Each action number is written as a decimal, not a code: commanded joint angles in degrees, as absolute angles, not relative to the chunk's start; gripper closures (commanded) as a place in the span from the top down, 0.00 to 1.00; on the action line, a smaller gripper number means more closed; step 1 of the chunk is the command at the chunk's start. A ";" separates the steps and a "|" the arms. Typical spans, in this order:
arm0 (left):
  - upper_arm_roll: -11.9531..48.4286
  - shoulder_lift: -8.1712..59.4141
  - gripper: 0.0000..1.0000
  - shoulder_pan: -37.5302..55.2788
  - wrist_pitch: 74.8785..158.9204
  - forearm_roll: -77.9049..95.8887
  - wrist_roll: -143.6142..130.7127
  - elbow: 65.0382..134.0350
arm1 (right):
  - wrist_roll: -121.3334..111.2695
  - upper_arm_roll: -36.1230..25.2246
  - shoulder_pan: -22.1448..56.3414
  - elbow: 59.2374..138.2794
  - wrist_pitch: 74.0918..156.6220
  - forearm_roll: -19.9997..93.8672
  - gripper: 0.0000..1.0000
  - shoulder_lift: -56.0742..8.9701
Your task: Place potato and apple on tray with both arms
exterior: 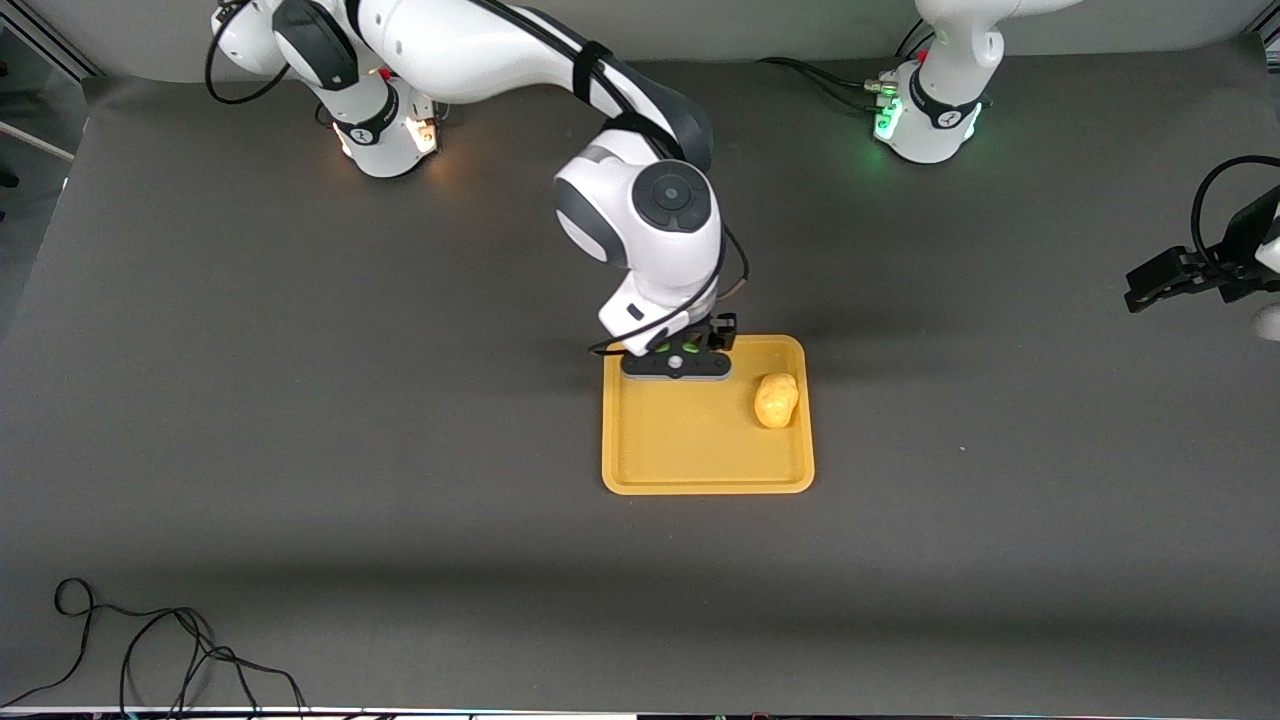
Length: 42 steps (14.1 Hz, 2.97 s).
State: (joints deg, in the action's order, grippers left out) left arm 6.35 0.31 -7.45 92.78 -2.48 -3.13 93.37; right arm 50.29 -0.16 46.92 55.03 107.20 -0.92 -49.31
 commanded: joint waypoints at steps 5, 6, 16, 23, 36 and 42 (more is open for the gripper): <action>6.15 -0.53 1.00 -6.94 92.46 -1.67 -1.41 93.61 | 52.47 -0.26 47.72 52.03 115.83 -4.48 0.35 -60.90; 6.24 -0.61 1.00 -6.86 93.07 -1.58 -1.41 93.52 | 52.47 -0.35 47.72 52.12 116.88 -5.00 0.35 -61.69; 7.21 -0.88 1.00 -6.59 92.72 -1.76 -1.41 92.20 | 52.47 -1.23 47.64 52.56 123.31 -7.81 0.35 -65.13; 7.12 -0.79 1.00 -6.86 92.38 -1.76 -1.49 92.20 | 52.12 -1.14 47.02 52.47 123.14 -8.17 1.00 -64.78; 7.12 -0.97 1.00 -6.77 92.29 -1.76 -1.49 92.11 | 33.79 -1.41 36.84 58.94 88.34 -7.56 1.00 -33.88; 7.21 -0.88 1.00 -6.77 92.02 -1.58 -1.58 92.11 | 12.94 -1.14 21.57 81.63 89.21 -4.58 1.00 -11.10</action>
